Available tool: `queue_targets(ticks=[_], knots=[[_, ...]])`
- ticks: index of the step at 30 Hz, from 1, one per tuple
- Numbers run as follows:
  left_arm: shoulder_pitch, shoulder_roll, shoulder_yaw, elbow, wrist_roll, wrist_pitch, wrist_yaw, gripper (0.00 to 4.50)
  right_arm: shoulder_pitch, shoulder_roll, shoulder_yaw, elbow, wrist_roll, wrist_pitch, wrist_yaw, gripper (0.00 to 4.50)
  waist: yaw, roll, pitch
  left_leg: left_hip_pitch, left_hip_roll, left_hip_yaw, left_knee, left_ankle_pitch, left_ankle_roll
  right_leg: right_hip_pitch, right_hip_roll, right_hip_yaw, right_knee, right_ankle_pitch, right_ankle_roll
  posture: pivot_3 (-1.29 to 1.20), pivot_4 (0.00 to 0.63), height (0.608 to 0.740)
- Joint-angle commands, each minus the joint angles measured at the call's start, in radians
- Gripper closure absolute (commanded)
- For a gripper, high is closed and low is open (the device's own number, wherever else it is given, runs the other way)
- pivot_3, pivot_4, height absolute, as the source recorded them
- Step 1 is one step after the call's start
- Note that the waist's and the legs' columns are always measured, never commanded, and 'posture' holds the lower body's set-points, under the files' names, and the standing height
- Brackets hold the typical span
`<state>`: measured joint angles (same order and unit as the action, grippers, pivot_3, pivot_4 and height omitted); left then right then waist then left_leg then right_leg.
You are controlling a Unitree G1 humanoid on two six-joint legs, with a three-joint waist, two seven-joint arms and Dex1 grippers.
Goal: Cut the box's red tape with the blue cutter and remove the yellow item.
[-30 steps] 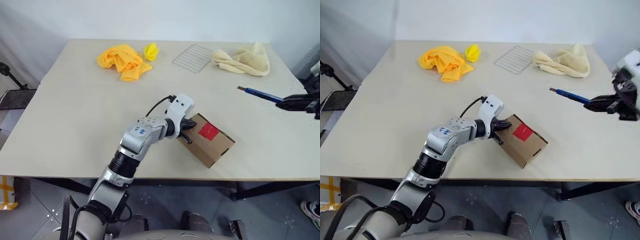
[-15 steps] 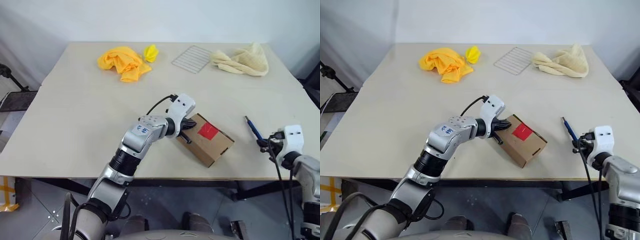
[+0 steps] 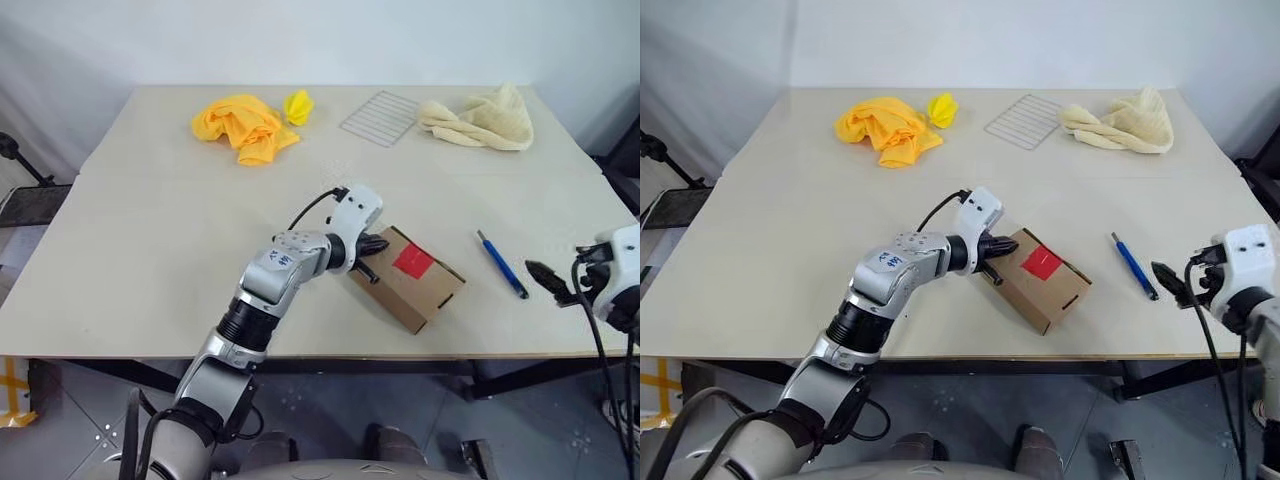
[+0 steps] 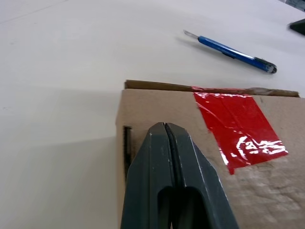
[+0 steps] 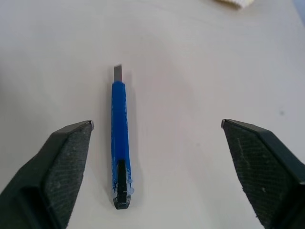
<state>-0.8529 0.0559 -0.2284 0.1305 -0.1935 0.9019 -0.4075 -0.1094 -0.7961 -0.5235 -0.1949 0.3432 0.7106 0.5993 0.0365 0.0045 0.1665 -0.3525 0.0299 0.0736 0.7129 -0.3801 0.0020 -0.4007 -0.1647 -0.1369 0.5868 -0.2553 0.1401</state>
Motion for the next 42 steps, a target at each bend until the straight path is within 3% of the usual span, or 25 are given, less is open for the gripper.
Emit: queue_targets(ticks=[1, 4, 11, 20, 33, 42], knots=[[0.013, 0.003, 0.022, 0.01, 0.007, -0.007, 0.015, 4.5, 0.003, -0.05, -0.027, -0.088, 0.038, 0.053, 0.022, 0.04, -0.003, 0.0, 0.0, 0.0, 0.0, 0.0, 0.0, 0.0, 0.0, 0.0, 0.0, 0.0, 0.0, 0.0, 0.0, 0.0, 0.15, 0.74], [-0.004, -0.006, 0.092, -0.001, -0.014, -0.028, 0.035, 4.5, -0.083, -0.068, 0.008, -0.089, 0.057, 0.063, 0.012, 0.04, -0.01, 0.0, 0.001, -0.001, 0.0, 0.0, 0.0, -0.001, 0.001, 0.0, 0.0, 0.0, -0.001, 0.0, 0.0, 0.0, 0.15, 0.74], [-0.002, 0.09, 0.173, -0.05, -0.009, 0.014, 0.054, 4.5, -0.319, -0.104, 0.279, 0.114, -0.007, -0.013, 0.109, 0.04, -0.02, -0.002, 0.003, -0.002, 0.0, 0.004, -0.004, 0.0, 0.0, -0.008, 0.0, 0.003, 0.0, 0.001, 0.001, 0.0, 0.15, 0.74], [0.197, 0.107, 0.207, -0.249, -0.055, 0.148, 0.09, 4.5, -0.472, -0.028, 0.453, 0.408, -0.06, -0.157, 0.227, 0.04, -0.009, -0.003, 0.004, -0.007, -0.001, 0.005, -0.006, 0.0, 0.0, -0.01, 0.0, 0.002, -0.004, 0.001, 0.002, 0.0, 0.15, 0.74], [0.318, 0.044, 0.163, -0.423, -0.118, 0.315, 0.115, 4.5, -0.511, 0.0, 0.502, 0.512, -0.113, -0.213, 0.303, 4.46, -0.013, -0.003, 0.004, -0.006, -0.001, 0.006, -0.006, 0.0, 0.0, -0.01, 0.0, 0.002, -0.005, 0.001, 0.002, 0.0, 0.15, 0.74], [0.303, 0.013, 0.122, -0.378, -0.155, 0.328, 0.087, 4.5, -0.423, 0.016, 0.528, 0.283, -0.035, -0.028, 0.377, 4.48, -0.011, -0.003, 0.004, -0.006, 0.0, 0.006, -0.006, 0.0, 0.0, -0.01, 0.0, 0.002, -0.004, 0.001, 0.002, 0.0, 0.15, 0.74]])
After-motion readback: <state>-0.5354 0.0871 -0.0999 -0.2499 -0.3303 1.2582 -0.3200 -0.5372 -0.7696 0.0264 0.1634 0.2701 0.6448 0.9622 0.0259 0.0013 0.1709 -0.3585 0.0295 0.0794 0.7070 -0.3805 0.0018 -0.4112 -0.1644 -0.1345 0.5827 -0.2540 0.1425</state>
